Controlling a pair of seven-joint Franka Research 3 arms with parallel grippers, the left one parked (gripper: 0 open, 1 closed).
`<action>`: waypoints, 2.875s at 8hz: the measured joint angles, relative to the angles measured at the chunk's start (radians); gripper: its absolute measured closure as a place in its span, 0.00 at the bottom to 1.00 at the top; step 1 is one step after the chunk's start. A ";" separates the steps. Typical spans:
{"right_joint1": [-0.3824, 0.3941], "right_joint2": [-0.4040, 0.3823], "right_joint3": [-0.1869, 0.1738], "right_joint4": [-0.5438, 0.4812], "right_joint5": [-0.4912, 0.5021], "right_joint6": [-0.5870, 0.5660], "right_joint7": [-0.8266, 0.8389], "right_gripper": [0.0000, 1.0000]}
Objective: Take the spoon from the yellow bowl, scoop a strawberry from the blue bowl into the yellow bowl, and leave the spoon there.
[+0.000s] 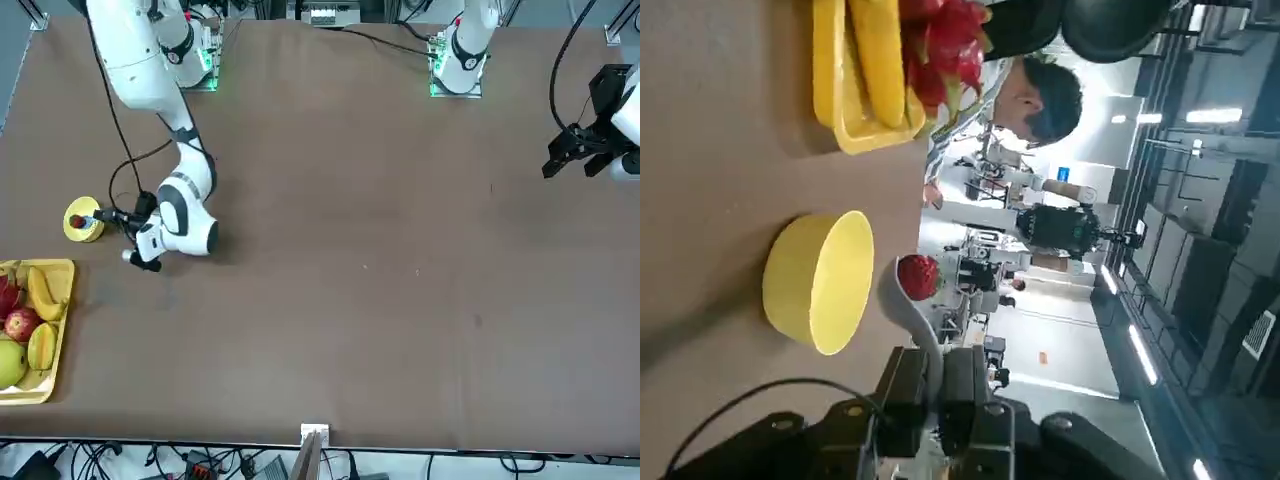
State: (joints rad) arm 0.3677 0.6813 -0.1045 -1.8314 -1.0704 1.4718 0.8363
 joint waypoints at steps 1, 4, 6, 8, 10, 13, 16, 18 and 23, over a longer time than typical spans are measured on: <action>-0.012 0.000 0.001 -0.002 0.000 0.011 -0.049 0.89; -0.044 0.000 0.002 -0.002 0.000 0.038 -0.222 0.89; -0.057 0.000 0.004 -0.003 0.000 0.064 -0.330 0.89; -0.071 0.000 0.004 -0.003 0.000 0.090 -0.453 0.89; -0.082 0.003 0.006 -0.004 0.000 0.102 -0.526 0.89; -0.096 0.008 0.009 -0.007 0.001 0.103 -0.658 0.89; -0.102 0.008 0.009 -0.009 0.001 0.103 -0.708 0.89; -0.101 0.008 0.012 -0.006 0.038 0.088 -0.703 0.89; -0.104 0.051 0.013 0.054 0.069 -0.010 -0.559 0.89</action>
State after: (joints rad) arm 0.2635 0.7324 -0.0912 -1.7770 -1.0016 1.4620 0.2770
